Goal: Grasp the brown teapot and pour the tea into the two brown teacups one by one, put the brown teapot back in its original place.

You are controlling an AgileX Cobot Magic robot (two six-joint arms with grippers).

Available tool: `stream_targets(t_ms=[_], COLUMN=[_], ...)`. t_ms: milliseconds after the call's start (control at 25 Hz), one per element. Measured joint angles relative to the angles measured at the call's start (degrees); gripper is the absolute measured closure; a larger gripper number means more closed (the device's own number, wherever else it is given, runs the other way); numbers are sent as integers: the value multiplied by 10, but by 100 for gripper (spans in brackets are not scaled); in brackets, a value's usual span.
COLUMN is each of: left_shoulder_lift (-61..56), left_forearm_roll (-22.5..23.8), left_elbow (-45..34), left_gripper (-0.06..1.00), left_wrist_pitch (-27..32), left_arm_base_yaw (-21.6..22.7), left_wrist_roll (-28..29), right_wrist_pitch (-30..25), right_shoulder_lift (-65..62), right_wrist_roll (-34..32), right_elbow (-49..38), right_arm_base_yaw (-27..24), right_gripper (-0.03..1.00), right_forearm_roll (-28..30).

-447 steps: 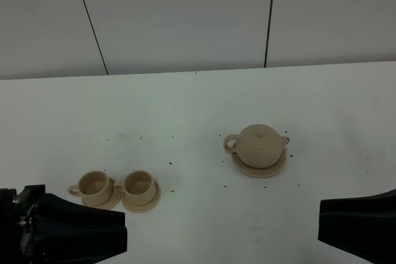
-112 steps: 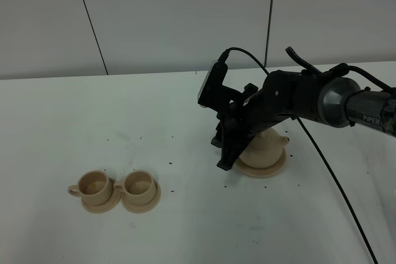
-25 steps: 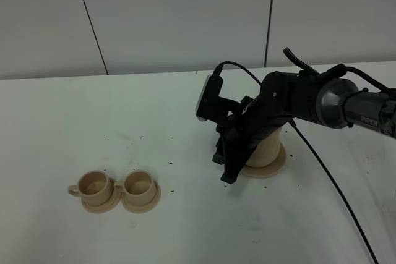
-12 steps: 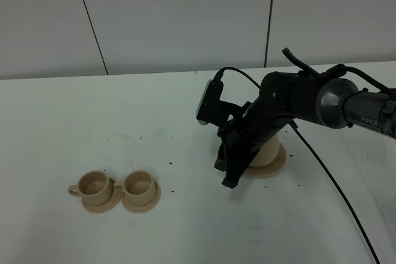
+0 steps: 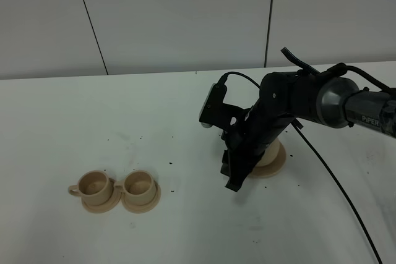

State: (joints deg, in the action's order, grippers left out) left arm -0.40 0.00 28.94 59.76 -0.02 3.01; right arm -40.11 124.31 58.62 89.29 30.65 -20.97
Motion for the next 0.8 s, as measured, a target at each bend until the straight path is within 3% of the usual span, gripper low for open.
stream_targets(t_ms=[800], left_shoulder_lift=[0], left_forearm_roll=[0], left_elbow=[0], left_gripper=[69], left_wrist_pitch=[0], left_arm_base_yaw=[0], left_wrist_roll=[0], right_wrist_pitch=[-27], right_shoulder_lift=[-20], right_wrist_roll=[-42], right_elbow=[0], right_arm_base_yaw=[0], right_gripper=[69], right_forearm_roll=[33])
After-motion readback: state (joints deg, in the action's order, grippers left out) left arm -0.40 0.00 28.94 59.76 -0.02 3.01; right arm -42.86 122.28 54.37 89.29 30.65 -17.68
